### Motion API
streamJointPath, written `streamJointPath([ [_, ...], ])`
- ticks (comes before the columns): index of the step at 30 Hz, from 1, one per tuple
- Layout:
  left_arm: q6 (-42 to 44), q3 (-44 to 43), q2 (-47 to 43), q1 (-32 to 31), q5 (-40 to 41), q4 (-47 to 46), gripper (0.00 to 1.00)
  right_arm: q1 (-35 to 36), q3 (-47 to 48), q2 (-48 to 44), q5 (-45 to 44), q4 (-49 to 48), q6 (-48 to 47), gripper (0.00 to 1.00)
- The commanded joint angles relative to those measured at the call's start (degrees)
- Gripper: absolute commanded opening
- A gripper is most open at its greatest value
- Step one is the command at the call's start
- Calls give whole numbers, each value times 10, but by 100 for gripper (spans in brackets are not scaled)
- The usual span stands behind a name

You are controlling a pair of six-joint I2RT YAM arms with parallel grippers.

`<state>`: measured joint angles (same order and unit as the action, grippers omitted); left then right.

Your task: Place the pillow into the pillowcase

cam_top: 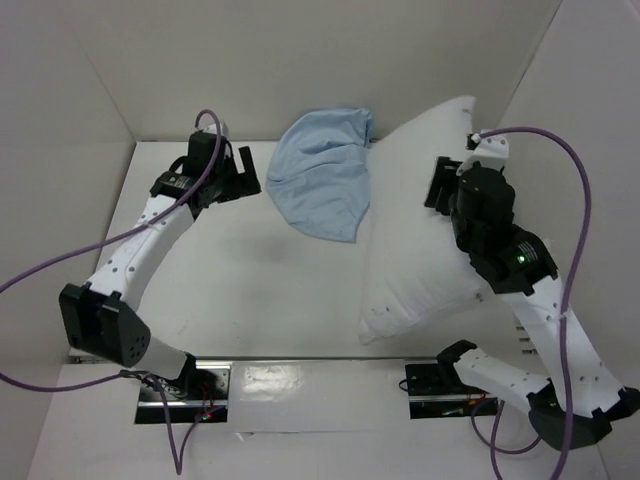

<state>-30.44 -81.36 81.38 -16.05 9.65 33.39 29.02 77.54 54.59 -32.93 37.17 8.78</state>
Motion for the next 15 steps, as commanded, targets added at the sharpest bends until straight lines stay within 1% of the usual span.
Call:
streamJointPath([
  [1, -21, -34, 87, 0, -53, -24, 100, -31, -5, 99, -55, 3, 30, 96],
  [2, -29, -48, 112, 0, -62, -16, 100, -37, 8, 124, -55, 42, 47, 100],
  [3, -29, -63, 138, 0, -67, -16, 100, -37, 20, 147, -55, 57, 52, 100],
  [4, -36, -94, 188, 5, -67, -6, 99, -37, 43, 186, -74, 68, 58, 100],
  [6, -42, -122, 229, 5, -76, 1, 99, -31, 60, 212, -74, 68, 58, 100],
  [8, -47, -162, 268, 5, -89, 1, 100, -22, 75, 234, -41, 35, 50, 100],
  [9, -52, -177, 309, 5, -89, -8, 100, -14, 75, 240, -19, 22, 36, 100],
  [10, -52, -212, 332, 5, -89, -8, 100, -14, 75, 247, 5, 10, 36, 100],
  [11, -61, -229, 354, 5, -89, -8, 100, -2, 81, 264, 46, -1, 36, 100],
  [13, -72, -261, 415, 5, -89, -2, 100, 6, 87, 287, 74, -15, 42, 100],
  [15, -80, -304, 453, 5, -102, -2, 100, 22, 87, 323, 96, -15, 49, 100],
])
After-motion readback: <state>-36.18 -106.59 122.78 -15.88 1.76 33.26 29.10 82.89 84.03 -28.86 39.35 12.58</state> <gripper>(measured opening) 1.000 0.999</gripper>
